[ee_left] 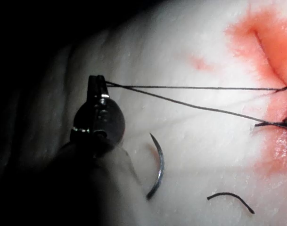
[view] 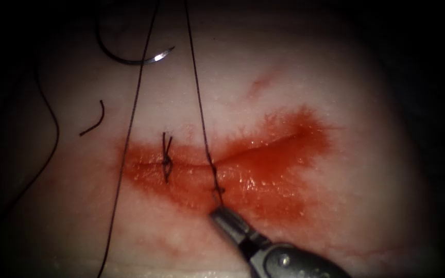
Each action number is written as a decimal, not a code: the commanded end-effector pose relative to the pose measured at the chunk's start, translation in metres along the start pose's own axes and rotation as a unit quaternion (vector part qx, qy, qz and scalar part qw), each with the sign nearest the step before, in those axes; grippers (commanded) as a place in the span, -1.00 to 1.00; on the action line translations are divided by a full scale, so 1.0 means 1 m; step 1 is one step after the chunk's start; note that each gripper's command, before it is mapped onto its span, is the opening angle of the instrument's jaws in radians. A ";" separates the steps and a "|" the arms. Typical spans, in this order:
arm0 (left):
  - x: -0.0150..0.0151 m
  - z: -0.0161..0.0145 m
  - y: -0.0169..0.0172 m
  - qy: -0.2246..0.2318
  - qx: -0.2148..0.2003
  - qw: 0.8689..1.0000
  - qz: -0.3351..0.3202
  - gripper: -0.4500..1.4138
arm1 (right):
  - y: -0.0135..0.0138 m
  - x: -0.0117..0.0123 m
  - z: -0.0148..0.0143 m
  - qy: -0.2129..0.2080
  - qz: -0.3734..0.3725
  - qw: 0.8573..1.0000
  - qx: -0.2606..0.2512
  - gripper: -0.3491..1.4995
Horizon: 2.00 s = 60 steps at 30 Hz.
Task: Wound Closure
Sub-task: Pull down on suture tail with right hand while pulling upward on suture working end with left hand to tighten knot, then wrap suture clockwise one time around right holder
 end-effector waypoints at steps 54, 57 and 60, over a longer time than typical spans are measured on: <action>0.0022 -0.0010 0.0040 0.066 -0.113 0.990 -0.044 -1.00 | 0.0021 0.0001 0.0031 0.000 -0.044 0.996 0.084 0.53; 0.0035 -0.0031 0.0054 0.078 -0.132 0.986 -0.058 -1.00 | 0.0034 0.0014 0.0030 0.008 -0.045 0.995 0.094 0.51; 0.0050 -0.0053 0.0068 0.095 -0.154 0.981 -0.073 -1.00 | 0.0042 0.0028 0.0029 0.007 -0.042 0.993 0.111 0.35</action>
